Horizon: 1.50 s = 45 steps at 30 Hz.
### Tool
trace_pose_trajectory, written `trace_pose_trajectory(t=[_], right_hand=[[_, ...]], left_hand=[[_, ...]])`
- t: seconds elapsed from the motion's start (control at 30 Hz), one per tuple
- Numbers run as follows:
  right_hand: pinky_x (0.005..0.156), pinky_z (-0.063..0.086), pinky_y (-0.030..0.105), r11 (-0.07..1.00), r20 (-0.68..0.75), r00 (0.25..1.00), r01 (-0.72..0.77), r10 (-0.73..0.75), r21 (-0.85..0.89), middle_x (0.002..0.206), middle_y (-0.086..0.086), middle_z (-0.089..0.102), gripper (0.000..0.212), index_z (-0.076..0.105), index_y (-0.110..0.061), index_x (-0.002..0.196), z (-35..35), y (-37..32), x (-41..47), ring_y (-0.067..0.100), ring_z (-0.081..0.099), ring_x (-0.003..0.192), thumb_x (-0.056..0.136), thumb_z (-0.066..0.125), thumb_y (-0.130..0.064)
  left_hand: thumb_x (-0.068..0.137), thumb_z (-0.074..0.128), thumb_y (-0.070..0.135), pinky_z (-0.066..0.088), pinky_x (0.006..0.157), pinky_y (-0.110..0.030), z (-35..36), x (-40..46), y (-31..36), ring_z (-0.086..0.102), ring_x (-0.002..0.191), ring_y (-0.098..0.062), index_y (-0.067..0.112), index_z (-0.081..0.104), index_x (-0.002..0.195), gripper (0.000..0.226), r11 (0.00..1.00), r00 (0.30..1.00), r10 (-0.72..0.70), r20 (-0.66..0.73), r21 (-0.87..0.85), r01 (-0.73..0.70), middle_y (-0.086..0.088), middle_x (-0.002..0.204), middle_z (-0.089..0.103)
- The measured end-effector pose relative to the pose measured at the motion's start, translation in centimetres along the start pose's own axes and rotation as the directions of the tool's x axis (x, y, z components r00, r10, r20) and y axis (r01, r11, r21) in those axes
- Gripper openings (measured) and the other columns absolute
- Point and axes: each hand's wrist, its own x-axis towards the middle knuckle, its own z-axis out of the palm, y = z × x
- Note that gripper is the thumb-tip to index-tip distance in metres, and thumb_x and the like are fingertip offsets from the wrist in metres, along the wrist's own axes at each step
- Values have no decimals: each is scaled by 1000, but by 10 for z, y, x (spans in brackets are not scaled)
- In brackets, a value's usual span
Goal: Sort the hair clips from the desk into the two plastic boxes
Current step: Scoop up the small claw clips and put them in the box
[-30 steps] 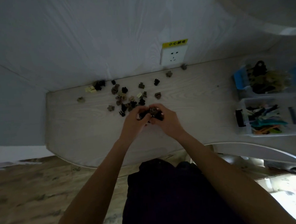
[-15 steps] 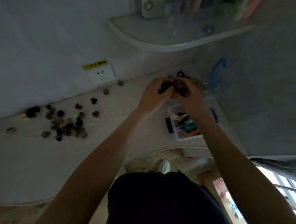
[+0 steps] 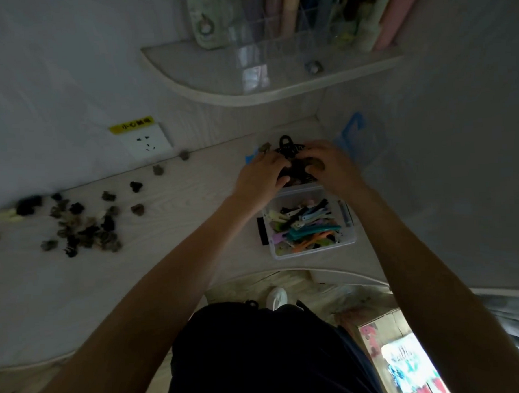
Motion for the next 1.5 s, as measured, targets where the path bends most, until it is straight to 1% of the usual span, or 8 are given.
trace_pose_trajectory(t=[0.2, 0.3, 0.43, 0.57, 0.87, 1.1, 1.3, 1.5], right_hand=[[77, 48, 31, 996, -291, 953, 87, -90, -25, 99, 15, 71, 22, 69, -6, 100, 24, -29, -16, 30, 64, 90, 86, 52, -4], [70, 49, 30, 972, -244, 941, 231, -235, -45, 90, 11, 72, 18, 69, -6, 95, 63, -69, -22, 29, 63, 85, 84, 54, -5], [90, 46, 35, 957, -1, 957, 291, -291, 7, 114, 8, 65, 28, 62, -12, 115, 120, -117, -1, 26, 56, 107, 90, 47, -10], [113, 22, 37, 981, 238, 957, 185, -166, -57, 149, 16, 28, 51, 35, -13, 140, 171, -155, 51, 32, 23, 137, 92, 50, -18], [104, 25, 37, 989, 190, 981, -2, 31, -151, 136, 20, 46, 48, 49, -11, 130, 235, -186, 131, 37, 40, 124, 83, 51, -20], [97, 30, 34, 974, 418, 895, 210, -156, -88, 129, 13, 50, 74, 59, -14, 120, 271, -222, 106, 37, 41, 117, 66, 22, -49], [102, 31, 37, 990, 467, 883, 110, -56, -90, 142, 10, 28, 81, 32, -19, 140, 260, -232, 52, 30, 28, 125, 74, 72, -43], [85, 49, 43, 994, 424, 902, 102, -79, -33, 120, 18, 36, 79, 38, -9, 131, 287, -255, 29, 32, 45, 105, 66, 80, -26]], left_hand=[[91, 50, 22, 51, 74, -34, -8, -44, -36, 64, 85, -23, 13, 67, 98, 21, 982, 967, 184, -176, 4, -187, -4, 93, 71], [91, 51, 19, 49, 71, -31, -9, -97, -74, 64, 81, -19, 12, 68, 95, 19, 985, 963, 169, -211, 21, -168, -2, 88, 72], [90, 47, 20, 44, 77, -31, -13, -174, -133, 62, 87, -21, 14, 66, 98, 21, 990, 946, -140, -292, -12, 142, -2, 94, 71], [82, 50, 31, 42, 95, -42, -30, -242, -200, 54, 108, -33, 12, 60, 114, 38, 856, 835, -512, -204, -38, 516, -9, 112, 63], [71, 70, 53, 26, 109, -48, -53, -302, -280, 29, 134, -36, 15, 23, 145, 95, 487, 478, -873, -96, -217, 846, -17, 147, 29], [66, 76, 51, 33, 105, -45, -54, -286, -283, 24, 131, -30, 23, 12, 147, 106, 606, 648, -759, 69, -289, 741, -11, 144, 25], [62, 77, 52, 46, 91, -46, -39, -272, -254, 34, 120, -32, 30, 21, 141, 100, 613, 634, -771, 49, -213, 761, -9, 136, 29], [65, 79, 42, 46, 92, -42, -35, -256, -244, 48, 110, -33, 16, 39, 131, 80, 583, 628, -779, -1, -372, 722, -13, 129, 39]])
